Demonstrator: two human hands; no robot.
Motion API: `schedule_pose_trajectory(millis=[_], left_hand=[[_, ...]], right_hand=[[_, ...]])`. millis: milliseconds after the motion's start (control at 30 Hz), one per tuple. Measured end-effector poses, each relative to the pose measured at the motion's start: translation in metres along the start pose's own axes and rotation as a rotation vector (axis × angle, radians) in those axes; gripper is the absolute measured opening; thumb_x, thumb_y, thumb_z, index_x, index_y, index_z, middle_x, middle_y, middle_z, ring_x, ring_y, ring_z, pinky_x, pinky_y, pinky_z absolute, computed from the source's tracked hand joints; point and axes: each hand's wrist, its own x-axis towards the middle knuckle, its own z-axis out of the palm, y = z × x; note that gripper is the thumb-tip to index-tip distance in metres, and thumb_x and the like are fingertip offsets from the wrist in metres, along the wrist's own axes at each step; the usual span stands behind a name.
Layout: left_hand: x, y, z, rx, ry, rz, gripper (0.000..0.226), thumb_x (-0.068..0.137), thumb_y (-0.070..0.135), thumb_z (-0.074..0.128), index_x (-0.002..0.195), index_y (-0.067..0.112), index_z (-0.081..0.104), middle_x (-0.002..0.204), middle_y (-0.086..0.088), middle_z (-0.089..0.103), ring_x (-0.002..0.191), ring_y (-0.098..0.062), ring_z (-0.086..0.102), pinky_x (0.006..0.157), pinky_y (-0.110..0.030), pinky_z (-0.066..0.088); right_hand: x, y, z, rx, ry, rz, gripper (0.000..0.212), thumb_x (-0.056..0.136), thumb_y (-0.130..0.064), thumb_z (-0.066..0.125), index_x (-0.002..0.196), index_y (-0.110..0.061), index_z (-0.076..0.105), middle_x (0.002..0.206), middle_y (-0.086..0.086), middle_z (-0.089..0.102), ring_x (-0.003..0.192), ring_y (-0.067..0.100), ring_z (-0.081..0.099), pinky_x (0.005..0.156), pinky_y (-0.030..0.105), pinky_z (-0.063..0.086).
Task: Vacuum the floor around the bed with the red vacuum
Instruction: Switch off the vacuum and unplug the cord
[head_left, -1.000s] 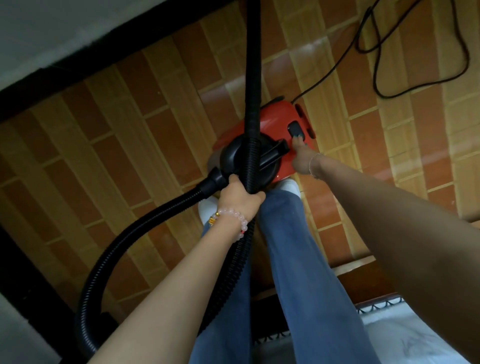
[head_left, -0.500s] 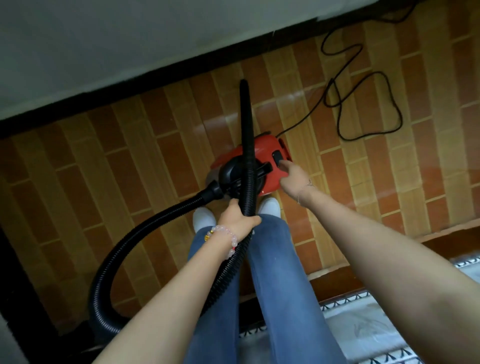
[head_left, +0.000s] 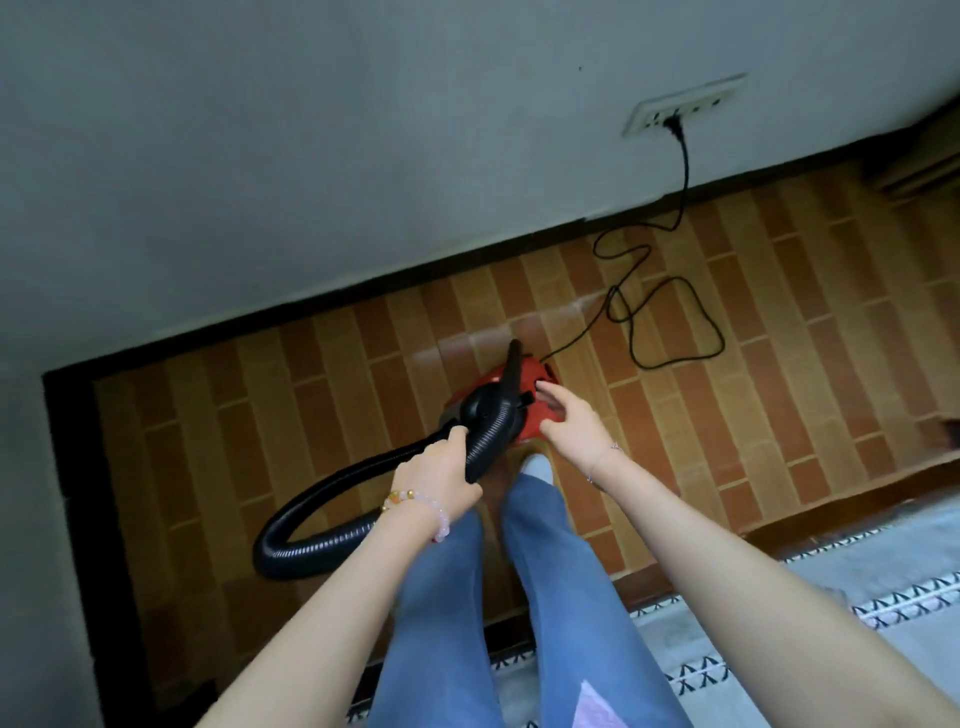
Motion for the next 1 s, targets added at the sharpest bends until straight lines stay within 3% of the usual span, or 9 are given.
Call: schedule_pose_trajectory(millis=[133, 333, 467, 567, 633, 767, 933, 1000], left_hand=[[-0.042, 0.001, -0.030, 0.176, 0.273, 0.112, 0.037, 0.086, 0.039, 0.052, 0.119, 0.023, 0.044, 0.106, 0.003, 0.062, 0.092, -0.026, 0.065, 0.068, -0.034, 0.045], [-0.069, 0.006, -0.071, 0.221, 0.553, 0.192, 0.033, 0.084, 0.041, 0.053, 0.111, 0.021, 0.053, 0.100, 0.002, 0.063, 0.092, -0.023, 0.064, 0.061, -0.029, 0.037], [-0.074, -0.001, -0.090, 0.201, 0.696, 0.228, 0.032, 0.062, 0.043, 0.069, 0.085, 0.022, 0.063, 0.072, 0.005, 0.064, 0.062, -0.019, 0.064, 0.047, -0.024, 0.037], [-0.078, -0.004, -0.104, 0.193, 0.806, 0.289, 0.034, 0.053, 0.046, 0.075, 0.075, 0.023, 0.064, 0.062, 0.007, 0.061, 0.051, -0.016, 0.060, 0.042, -0.022, 0.040], [-0.081, -0.006, -0.115, 0.188, 0.881, 0.321, 0.032, 0.059, 0.050, 0.069, 0.076, 0.023, 0.065, 0.063, 0.008, 0.061, 0.051, -0.014, 0.060, 0.042, -0.023, 0.039], [-0.081, -0.013, -0.131, 0.110, 0.920, 0.331, 0.038, 0.068, 0.056, 0.046, 0.080, 0.024, 0.064, 0.066, 0.010, 0.062, 0.053, -0.012, 0.060, 0.042, -0.024, 0.040], [-0.073, -0.027, -0.150, 0.053, 0.899, 0.352, 0.038, 0.070, 0.056, 0.059, 0.087, 0.023, 0.065, 0.073, 0.012, 0.064, 0.062, -0.010, 0.063, 0.047, -0.023, 0.045], [-0.072, -0.030, -0.159, 0.012, 0.828, 0.324, 0.032, 0.074, 0.049, 0.062, 0.097, 0.026, 0.062, 0.083, 0.011, 0.066, 0.075, -0.013, 0.065, 0.058, -0.026, 0.046]], right_hand=[[-0.045, -0.026, 0.003, -0.053, -0.014, -0.093, 0.063, 0.082, 0.003, 0.049, 0.140, -0.022, 0.044, 0.139, -0.005, 0.051, 0.131, 0.011, 0.043, 0.102, 0.013, 0.029], [-0.079, -0.076, -0.003, -0.181, -0.001, -0.303, 0.070, 0.078, 0.004, 0.053, 0.142, -0.024, 0.041, 0.145, -0.006, 0.042, 0.139, 0.009, 0.031, 0.107, 0.013, 0.022], [-0.085, -0.094, -0.010, -0.320, 0.028, -0.407, 0.069, 0.078, 0.001, 0.056, 0.141, -0.023, 0.042, 0.146, -0.008, 0.041, 0.142, 0.009, 0.024, 0.116, 0.023, 0.019], [-0.085, -0.104, -0.019, -0.345, 0.121, -0.431, 0.057, 0.078, -0.005, 0.061, 0.132, -0.023, 0.051, 0.135, -0.006, 0.052, 0.136, 0.012, 0.037, 0.113, 0.028, 0.029], [-0.088, -0.113, -0.026, -0.327, 0.166, -0.448, 0.048, 0.078, -0.009, 0.064, 0.122, -0.025, 0.056, 0.121, -0.009, 0.058, 0.118, 0.010, 0.051, 0.103, 0.024, 0.038], [-0.094, -0.132, -0.034, -0.283, 0.203, -0.504, 0.039, 0.078, -0.009, 0.063, 0.112, -0.027, 0.058, 0.107, -0.017, 0.056, 0.099, 0.002, 0.053, 0.089, 0.017, 0.040], [-0.094, -0.151, -0.039, -0.282, 0.259, -0.576, 0.035, 0.077, -0.014, 0.068, 0.110, -0.024, 0.060, 0.104, -0.016, 0.056, 0.098, 0.000, 0.051, 0.083, 0.009, 0.035], [-0.095, -0.155, -0.041, -0.274, 0.283, -0.586, 0.034, 0.077, -0.013, 0.067, 0.108, -0.025, 0.060, 0.102, -0.016, 0.055, 0.097, -0.001, 0.051, 0.081, 0.003, 0.035]])
